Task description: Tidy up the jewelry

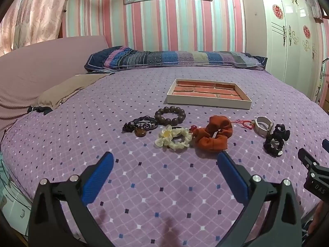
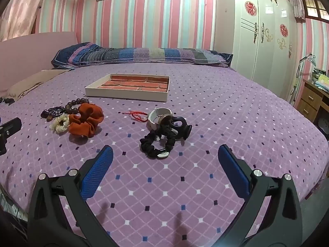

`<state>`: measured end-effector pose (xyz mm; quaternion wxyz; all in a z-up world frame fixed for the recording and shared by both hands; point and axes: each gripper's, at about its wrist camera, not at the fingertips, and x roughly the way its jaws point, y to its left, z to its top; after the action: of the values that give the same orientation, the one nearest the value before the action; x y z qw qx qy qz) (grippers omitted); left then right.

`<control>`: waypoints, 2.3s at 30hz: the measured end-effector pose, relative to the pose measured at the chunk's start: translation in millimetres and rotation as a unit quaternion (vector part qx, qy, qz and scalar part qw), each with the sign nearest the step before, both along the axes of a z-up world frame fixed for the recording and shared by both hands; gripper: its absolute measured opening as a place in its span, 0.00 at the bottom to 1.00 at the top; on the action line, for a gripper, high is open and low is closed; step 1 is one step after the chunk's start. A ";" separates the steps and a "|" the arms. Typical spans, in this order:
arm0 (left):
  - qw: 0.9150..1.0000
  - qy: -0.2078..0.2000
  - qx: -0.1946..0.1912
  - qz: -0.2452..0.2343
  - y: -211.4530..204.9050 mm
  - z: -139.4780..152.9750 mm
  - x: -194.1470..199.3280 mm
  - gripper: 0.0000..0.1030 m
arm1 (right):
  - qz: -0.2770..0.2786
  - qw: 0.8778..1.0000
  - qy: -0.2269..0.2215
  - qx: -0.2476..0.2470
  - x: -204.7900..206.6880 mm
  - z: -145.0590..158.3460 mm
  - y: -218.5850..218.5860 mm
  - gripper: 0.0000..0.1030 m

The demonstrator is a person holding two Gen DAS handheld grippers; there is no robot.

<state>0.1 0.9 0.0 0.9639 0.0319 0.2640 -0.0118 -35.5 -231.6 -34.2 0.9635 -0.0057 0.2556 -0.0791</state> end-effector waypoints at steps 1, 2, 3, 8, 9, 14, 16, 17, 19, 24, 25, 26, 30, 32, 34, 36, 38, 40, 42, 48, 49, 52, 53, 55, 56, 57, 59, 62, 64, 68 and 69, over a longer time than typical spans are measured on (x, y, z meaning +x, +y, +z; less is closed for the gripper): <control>1.000 0.000 0.001 0.000 0.1 0.0 -0.1 0.96 | 0.000 1.000 0.001 0.000 0.1 -0.1 -0.1 0.96; 1.000 0.000 0.001 0.000 0.1 0.1 -0.2 0.96 | 0.000 1.000 0.001 0.000 0.2 0.3 -0.1 0.96; 1.000 -0.001 0.002 0.000 -0.7 -1.5 0.3 0.96 | -0.001 1.000 0.001 0.001 0.1 0.3 -0.4 0.96; 1.000 -0.004 0.004 0.001 -5.9 -4.2 -1.1 0.96 | -0.001 1.000 0.000 -0.001 -0.2 0.3 -0.2 0.96; 1.000 -0.003 0.004 0.001 -6.3 -4.1 -1.0 0.96 | -0.001 1.000 0.000 -0.002 -0.1 0.5 0.0 0.96; 1.000 -0.003 0.004 0.000 -6.3 -3.8 -0.8 0.96 | -0.001 1.000 0.000 -0.001 -0.1 0.5 -0.2 0.96; 1.000 -0.003 0.004 0.000 -6.6 -3.8 -0.7 0.96 | -0.001 1.000 0.000 -0.001 -0.3 0.5 0.1 0.96; 1.000 -0.003 0.004 0.000 -6.4 -3.6 -0.7 0.96 | -0.001 1.000 0.000 -0.001 -0.1 0.6 -0.1 0.96; 1.000 -0.002 0.004 0.000 -6.3 -3.6 -0.8 0.96 | 0.000 1.000 0.001 -0.001 0.0 0.8 0.2 0.96; 1.000 -0.002 0.003 -0.003 -6.9 -2.4 0.5 0.96 | -0.002 1.000 -0.001 0.000 -0.2 0.8 -0.4 0.96; 1.000 -0.002 0.003 -0.003 -7.1 -2.5 0.6 0.96 | -0.002 1.000 -0.001 0.000 -0.2 1.2 -0.4 0.96; 1.000 -0.002 0.004 -0.003 -7.4 -2.5 0.7 0.96 | -0.002 1.000 -0.001 0.001 -0.2 1.3 -0.3 0.96; 1.000 -0.002 0.004 -0.002 -7.4 -2.4 0.4 0.96 | -0.002 1.000 -0.001 0.002 -0.4 1.5 -0.9 0.96; 1.000 -0.002 0.004 -0.002 -6.9 -2.4 0.5 0.96 | -0.002 1.000 -0.001 0.001 -0.5 1.2 -0.9 0.96; 1.000 -0.002 0.004 -0.002 -6.9 -2.4 0.6 0.96 | -0.002 1.000 -0.002 0.001 -0.6 1.3 -0.9 0.96; 1.000 -0.002 0.004 -0.002 -7.1 -2.5 0.5 0.96 | -0.002 1.000 -0.001 0.001 -0.6 1.2 -1.0 0.96; 1.000 -0.002 0.004 -0.002 -6.9 -2.6 0.5 0.96 | -0.002 1.000 -0.001 0.000 -0.7 2.0 -1.2 0.96; 1.000 -0.003 0.004 -0.002 -7.7 -2.3 0.4 0.96 | -0.002 1.000 -0.002 0.001 -0.4 2.9 -0.8 0.96; 1.000 -0.002 0.004 -0.003 -8.2 -2.4 0.5 0.96 | -0.002 1.000 -0.002 0.000 -0.6 2.5 -1.0 0.96; 1.000 -0.002 0.004 -0.003 -7.9 -2.4 0.4 0.96 | -0.003 1.000 -0.003 0.000 -0.4 4.0 -1.9 0.96; 1.000 -0.002 0.005 -0.002 -8.0 -2.4 0.4 0.96 | -0.003 1.000 -0.003 0.000 -0.4 3.9 -2.0 0.96; 1.000 -0.002 0.004 -0.003 -8.0 -2.5 0.4 0.96 | -0.003 1.000 -0.003 0.000 -0.6 3.9 -1.8 0.96; 1.000 -0.002 0.004 -0.002 -8.0 -2.5 0.3 0.96 | -0.003 1.000 -0.004 0.000 -0.2 4.6 -1.6 0.96; 1.000 -0.003 0.005 -0.002 -8.2 -2.5 0.3 0.96 | -0.003 1.000 -0.004 0.000 -0.3 4.1 -1.6 0.96; 1.000 -0.003 0.005 -0.002 -8.1 -2.5 0.4 0.96 | -0.002 1.000 -0.004 0.000 0.1 4.0 -1.4 0.96; 1.000 -0.003 0.005 -0.002 -8.7 -2.6 0.3 0.96 | -0.002 1.000 -0.004 0.000 -0.3 3.8 -1.5 0.96; 1.000 -0.003 0.005 -0.002 -9.0 -2.6 0.4 0.96 | -0.002 1.000 -0.003 -0.001 -0.5 4.1 -1.5 0.96; 1.000 -0.003 0.005 -0.002 -9.5 -2.5 0.0 0.96 | -0.002 1.000 -0.005 0.000 -0.5 5.8 -1.7 0.96; 1.000 -0.003 0.006 -0.002 -9.1 -2.7 0.5 0.96 | -0.002 1.000 -0.005 -0.001 -0.8 5.0 -1.3 0.96; 1.000 -0.002 0.005 -0.002 -9.4 -2.7 0.3 0.96 | -0.002 1.000 -0.004 0.000 0.0 5.9 -1.4 0.96; 1.000 -0.002 0.005 -0.002 -9.5 -2.6 0.1 0.96 | -0.002 1.000 -0.004 -0.001 -0.1 6.0 -1.5 0.96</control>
<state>0.2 -8.6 -2.6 0.9642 0.0373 0.2623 -0.0120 -35.6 -233.1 -28.2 0.9643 -0.0055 0.2519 -0.0809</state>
